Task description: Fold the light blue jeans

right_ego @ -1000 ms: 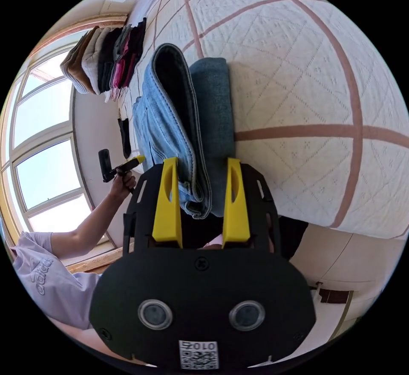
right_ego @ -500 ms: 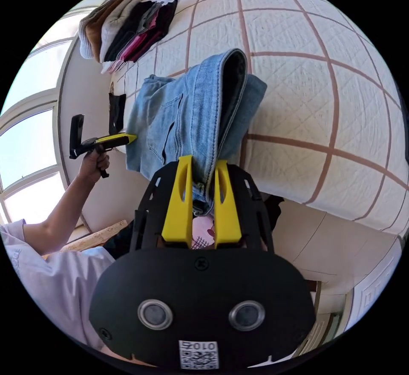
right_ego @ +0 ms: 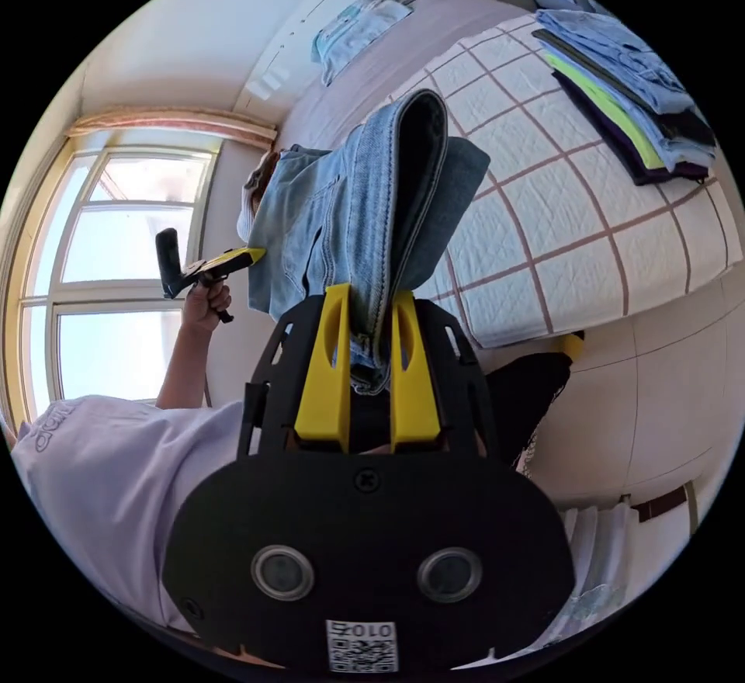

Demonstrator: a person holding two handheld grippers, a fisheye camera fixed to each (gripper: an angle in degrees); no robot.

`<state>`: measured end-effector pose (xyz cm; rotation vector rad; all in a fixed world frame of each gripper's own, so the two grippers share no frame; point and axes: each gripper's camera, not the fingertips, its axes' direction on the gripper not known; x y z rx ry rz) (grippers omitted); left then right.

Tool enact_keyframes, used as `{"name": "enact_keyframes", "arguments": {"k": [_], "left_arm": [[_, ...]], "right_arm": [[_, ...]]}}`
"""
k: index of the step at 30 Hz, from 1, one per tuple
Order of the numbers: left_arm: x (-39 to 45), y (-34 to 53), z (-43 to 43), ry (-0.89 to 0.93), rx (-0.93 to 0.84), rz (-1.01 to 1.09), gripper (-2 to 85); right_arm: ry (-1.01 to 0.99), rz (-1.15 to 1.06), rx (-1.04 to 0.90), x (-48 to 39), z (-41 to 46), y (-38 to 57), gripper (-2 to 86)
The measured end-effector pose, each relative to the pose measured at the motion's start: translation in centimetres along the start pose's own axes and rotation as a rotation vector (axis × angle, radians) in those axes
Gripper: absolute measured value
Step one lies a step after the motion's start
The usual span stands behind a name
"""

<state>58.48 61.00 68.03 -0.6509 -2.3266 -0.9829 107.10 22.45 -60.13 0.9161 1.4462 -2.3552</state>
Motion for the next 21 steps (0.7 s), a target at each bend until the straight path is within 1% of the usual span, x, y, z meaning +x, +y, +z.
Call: {"name": "enact_keyframes", "arguments": {"k": [2, 4, 5, 7, 8, 10, 11, 13, 14, 16, 17, 19, 21], "left_arm": [[2.1, -5.5, -0.2, -0.012, 0.009, 0.071, 2.0], [5.8, -13.8, 0.4, -0.032, 0.011, 0.158, 1.9], [6.8, -16.0, 0.6, -0.04, 0.01, 0.18, 1.9], [11.4, -25.3, 1.5, -0.067, 0.0, 0.265, 1.9], [12.5, -27.7, 1.6, -0.073, -0.001, 0.287, 1.9], [16.7, -37.2, 1.9, -0.079, 0.003, 0.362, 2.0], [17.8, -39.5, 1.9, -0.083, 0.003, 0.385, 2.0], [21.9, -48.7, 1.2, -0.113, 0.007, 0.487, 2.1], [22.9, -51.0, 1.0, -0.122, 0.006, 0.514, 2.0], [26.4, -59.2, 0.4, -0.143, 0.003, 0.612, 2.0], [27.2, -61.1, 0.4, -0.143, 0.0, 0.631, 2.0], [29.4, -67.7, 1.7, -0.117, -0.019, 0.696, 2.0], [30.4, -71.8, 4.4, -0.077, -0.069, 0.731, 1.8]], "right_arm": [[-0.044, 0.062, 0.1, 3.8, -3.9, 0.4, 8.5], [-0.056, 0.087, 0.174, 7.0, -7.2, 0.1, 8.5], [-0.058, 0.095, 0.22, 9.3, -9.6, -0.5, 8.5], [-0.058, 0.098, 0.295, 12.5, -13.7, -1.7, 8.5], [-0.054, 0.096, 0.347, 14.5, -16.6, -2.7, 8.5], [-0.052, 0.096, 0.425, 17.1, -20.9, -4.2, 8.6], [-0.052, 0.094, 0.477, 18.4, -23.8, -5.3, 8.6], [-0.05, 0.084, 0.559, 19.8, -27.8, -6.8, 8.6], [-0.052, 0.084, 0.614, 20.7, -30.0, -7.8, 8.6], [-0.058, 0.086, 0.688, 22.2, -32.6, -9.0, 8.7], [-0.071, 0.097, 0.733, 23.5, -33.7, -9.6, 8.8], [-0.1, 0.122, 0.792, 26.1, -34.2, -10.0, 8.8], [-0.127, 0.184, 0.821, 29.6, -33.2, -10.2, 8.8]]}}
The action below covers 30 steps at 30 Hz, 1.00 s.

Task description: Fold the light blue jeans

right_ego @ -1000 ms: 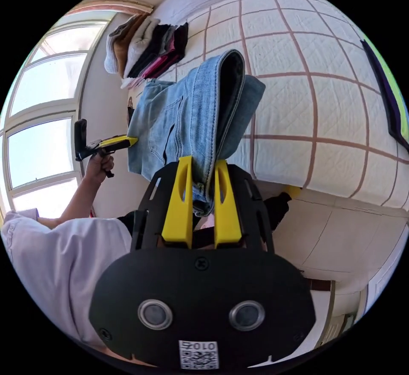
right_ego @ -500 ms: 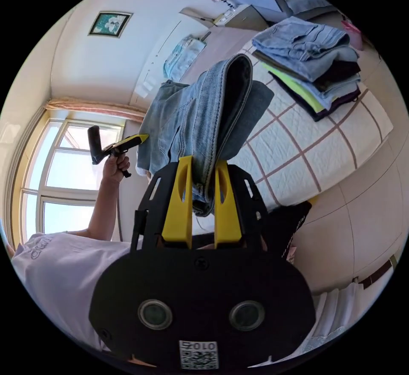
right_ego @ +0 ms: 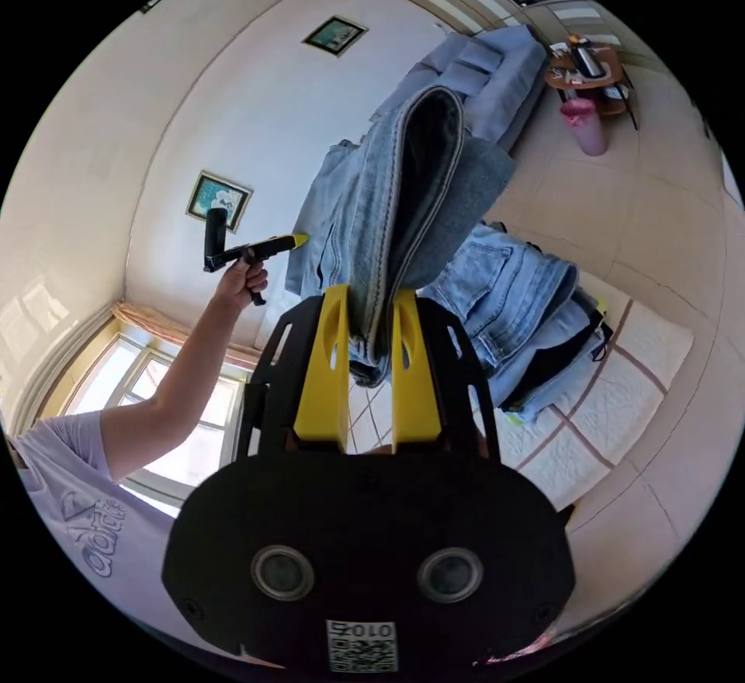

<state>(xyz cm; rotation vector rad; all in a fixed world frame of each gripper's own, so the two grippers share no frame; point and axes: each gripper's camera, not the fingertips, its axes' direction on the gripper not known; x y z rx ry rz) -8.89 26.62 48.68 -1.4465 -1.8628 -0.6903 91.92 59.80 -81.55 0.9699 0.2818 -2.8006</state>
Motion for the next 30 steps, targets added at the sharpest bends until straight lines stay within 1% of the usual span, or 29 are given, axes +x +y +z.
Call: {"name": "enact_keyframes", "arguments": {"k": [2, 3, 4, 5, 6, 7, 8, 9, 10, 14, 17, 19, 20, 22, 23, 25, 26, 28, 29, 30], "left_arm": [[-1.5, -3.1, 4.3, 0.052, -0.043, 0.017, 1.7], [-2.3, -4.6, 8.2, 0.074, -0.081, 0.01, 1.7], [-2.8, -5.8, 12.8, 0.088, -0.135, -0.005, 1.6], [-3.0, -6.2, 15.2, 0.097, -0.175, -0.021, 1.6], [-3.2, -6.5, 19.9, 0.104, -0.257, -0.074, 1.5], [-3.1, -6.6, 23.2, 0.07, -0.318, -0.127, 1.5], [-3.0, -6.6, 24.3, 0.056, -0.334, -0.143, 1.4], [-3.0, -6.6, 25.4, 0.059, -0.334, -0.168, 1.4], [-3.1, -6.8, 24.9, 0.063, -0.288, -0.172, 1.4], [-3.2, -7.9, 22.4, 0.072, -0.239, -0.09, 1.7], [-3.4, -8.9, 22.8, 0.064, -0.32, -0.093, 2.3], [-4.5, -8.0, 24.5, 0.111, -0.394, -0.203, 3.1], [-4.8, -7.6, 24.5, 0.127, -0.38, -0.237, 3.2], [-5.3, -5.6, 22.8, 0.191, -0.243, -0.36, 3.2], [-5.2, -5.0, 22.0, 0.189, -0.197, -0.38, 3.0], [-4.2, -1.0, 17.0, 0.129, 0.046, -0.461, 2.4], [-3.9, 0.3, 15.6, 0.121, 0.1, -0.486, 2.2], [-1.4, 6.7, 10.0, 0.114, 0.317, -0.56, 1.3], [-0.5, 8.6, 8.7, 0.118, 0.364, -0.573, 1.1], [1.5, 12.3, 6.6, 0.133, 0.435, -0.596, 0.8]], "right_arm": [[0.061, 0.08, -0.009, 6.2, 2.5, 0.7, 8.8], [0.094, 0.094, -0.023, 7.9, 3.4, 1.0, 8.8], [0.113, 0.2, -0.069, 11.9, 5.2, 1.7, 8.7], [0.043, 0.327, -0.092, 15.4, 5.9, 2.2, 8.6], [0.027, 0.348, -0.102, 16.3, 6.0, 2.2, 8.6], [0.064, 0.315, -0.131, 16.5, 5.9, 1.9, 8.6], [0.095, 0.247, -0.144, 16.1, 5.5, 1.5, 8.6], [0.09, 0.224, -0.145, 15.9, 5.3, 1.3, 8.6], [0.077, 0.21, -0.148, 16.0, 5.0, 0.9, 8.6], [0.048, 0.289, -0.165, 16.2, 4.3, -1.4, 8.6], [0.055, 0.27, -0.166, 15.5, 4.6, -2.3, 8.7], [0.065, 0.267, -0.153, 16.0, 4.7, -2.3, 8.7], [0.068, 0.247, -0.136, 16.2, 4.6, -2.3, 8.7], [0.05, 0.255, -0.106, 16.4, 4.2, -2.5, 8.7], [0.05, 0.258, -0.11, 16.4, 3.9, -3.1, 8.7], [0.048, 0.264, -0.133, 16.2, 3.8, -4.1, 8.8], [0.042, 0.267, -0.147, 15.9, 3.7, -4.8, 8.9], [0.051, 0.258, -0.166, 15.2, 3.8, -5.6, 8.9], [0.059, 0.257, -0.177, 14.6, 3.9, -6.1, 9.0], [0.061, 0.259, -0.181, 14.3, 4.0, -6.4, 9.0]]}}
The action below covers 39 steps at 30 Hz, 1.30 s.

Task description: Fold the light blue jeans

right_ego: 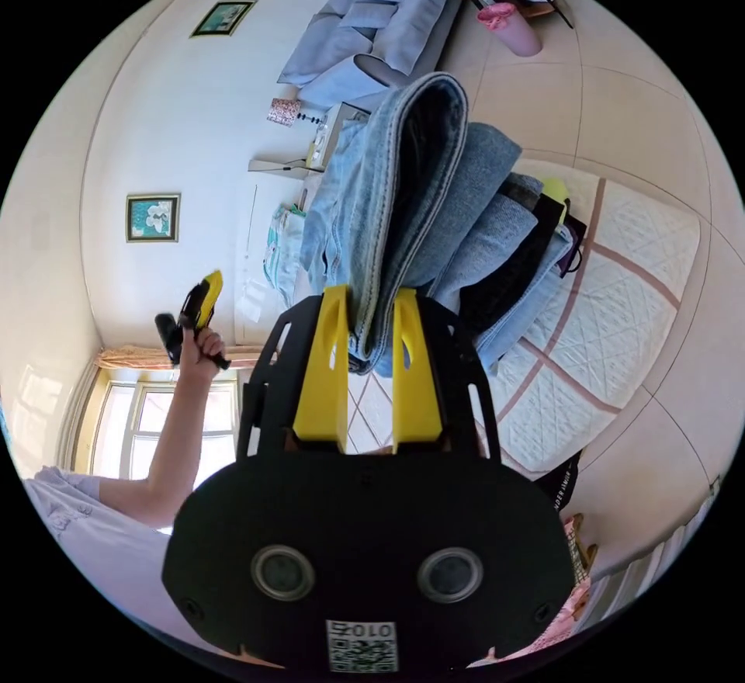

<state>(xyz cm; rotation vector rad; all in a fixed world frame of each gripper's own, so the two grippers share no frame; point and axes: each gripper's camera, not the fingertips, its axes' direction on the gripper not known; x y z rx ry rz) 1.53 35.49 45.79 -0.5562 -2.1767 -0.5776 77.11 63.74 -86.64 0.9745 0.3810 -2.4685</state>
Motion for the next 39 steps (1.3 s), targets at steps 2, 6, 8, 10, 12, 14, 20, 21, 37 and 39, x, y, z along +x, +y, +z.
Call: {"name": "enact_keyframes", "arguments": {"k": [2, 6, 8, 10, 12, 14, 20, 21, 37, 39], "left_arm": [[0.6, 5.5, -4.4, 0.009, 0.048, -0.037, 0.4], [2.6, 20.2, -11.6, -0.06, 0.019, -0.147, 0.0], [4.1, 26.4, -14.7, -0.124, 0.026, -0.176, -0.1], [6.0, 33.9, -18.1, -0.213, 0.036, -0.226, -0.1], [7.0, 38.9, -20.2, -0.235, 0.05, -0.263, -0.1], [7.5, 43.5, -21.8, -0.215, 0.05, -0.315, -0.1], [10.5, 55.4, -30.6, -0.312, 0.209, -0.275, -0.1], [11.5, 57.5, -32.9, -0.376, 0.231, -0.234, -0.1], [31.0, 87.0, -64.0, -1.284, 0.438, -0.185, 0.0], [33.3, 88.9, -65.9, -1.296, 0.497, -0.233, 0.2]], "right_arm": [[-0.007, 0.034, -0.018, -1.2, -0.2, -0.8, 9.0], [0.063, -0.006, -0.039, -4.4, -0.9, -1.5, 8.7], [0.092, -0.044, -0.019, -6.7, -1.6, -1.1, 8.4], [0.09, -0.047, 0.001, -8.2, -2.1, -0.4, 8.1], [0.107, -0.046, 0.025, -9.9, -2.6, 0.5, 7.7], [0.139, -0.052, 0.06, -13.0, -3.4, 1.9, 6.5], [0.228, -0.196, 0.025, -24.6, -2.2, 9.3, 5.2], [0.239, -0.23, 0.014, -26.1, -1.7, 10.5, 4.9], [0.187, -1.518, -0.253, -71.4, 12.9, 44.5, 2.5], [0.122, -1.612, -0.214, -75.2, 12.1, 46.5, 2.6]]}}
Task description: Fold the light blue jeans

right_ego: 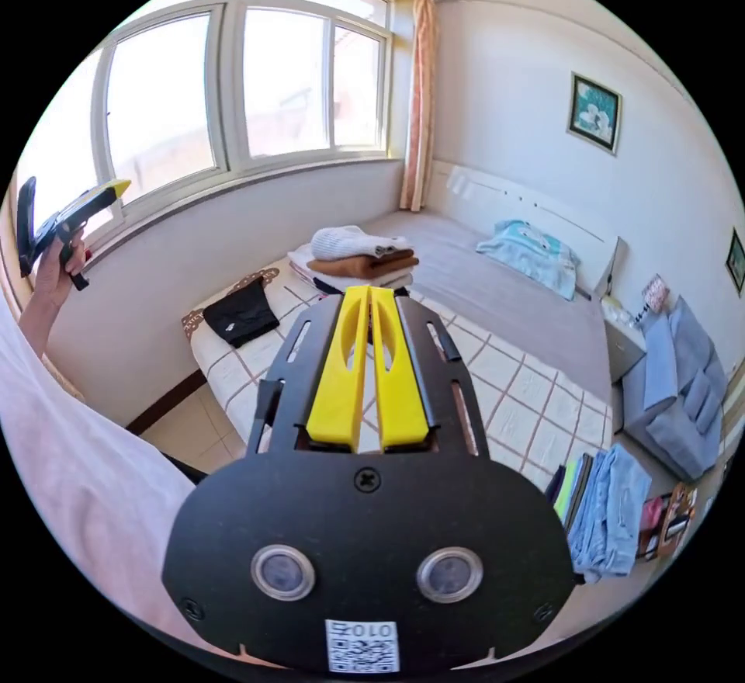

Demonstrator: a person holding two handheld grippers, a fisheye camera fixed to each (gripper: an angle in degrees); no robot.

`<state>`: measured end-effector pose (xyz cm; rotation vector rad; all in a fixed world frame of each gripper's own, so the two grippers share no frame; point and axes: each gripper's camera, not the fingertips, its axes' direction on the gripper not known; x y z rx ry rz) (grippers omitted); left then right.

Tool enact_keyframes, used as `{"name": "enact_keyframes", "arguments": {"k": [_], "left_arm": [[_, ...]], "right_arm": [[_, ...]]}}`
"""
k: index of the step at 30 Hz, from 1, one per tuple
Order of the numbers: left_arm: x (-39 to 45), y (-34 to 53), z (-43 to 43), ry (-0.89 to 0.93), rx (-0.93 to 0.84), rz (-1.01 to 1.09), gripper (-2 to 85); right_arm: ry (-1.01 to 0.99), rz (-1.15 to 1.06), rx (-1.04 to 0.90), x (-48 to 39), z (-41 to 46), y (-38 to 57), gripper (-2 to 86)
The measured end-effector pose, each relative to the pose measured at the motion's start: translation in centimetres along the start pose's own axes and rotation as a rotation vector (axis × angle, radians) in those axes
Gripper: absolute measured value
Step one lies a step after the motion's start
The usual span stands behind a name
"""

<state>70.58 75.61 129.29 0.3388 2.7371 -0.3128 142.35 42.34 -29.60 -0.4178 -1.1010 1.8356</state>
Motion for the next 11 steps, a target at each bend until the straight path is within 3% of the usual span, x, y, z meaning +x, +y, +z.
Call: {"name": "enact_keyframes", "arguments": {"k": [3, 7, 11], "left_arm": [[-1.9, 1.0, -5.0, -0.035, 0.015, -0.079, 0.6], [-3.8, 2.1, -11.3, -0.226, -0.013, -0.066, 0.3], [-5.9, 3.3, -14.6, -0.372, -0.061, -0.078, -0.2]], "right_arm": [[-0.05, -0.108, 0.088, -2.6, -2.3, -5.1, 3.2], [-0.121, -0.219, 0.136, -5.9, -4.4, -10.6, 7.0], [-0.32, -0.336, 0.156, -8.1, -5.2, -14.5, 9.3]]}}
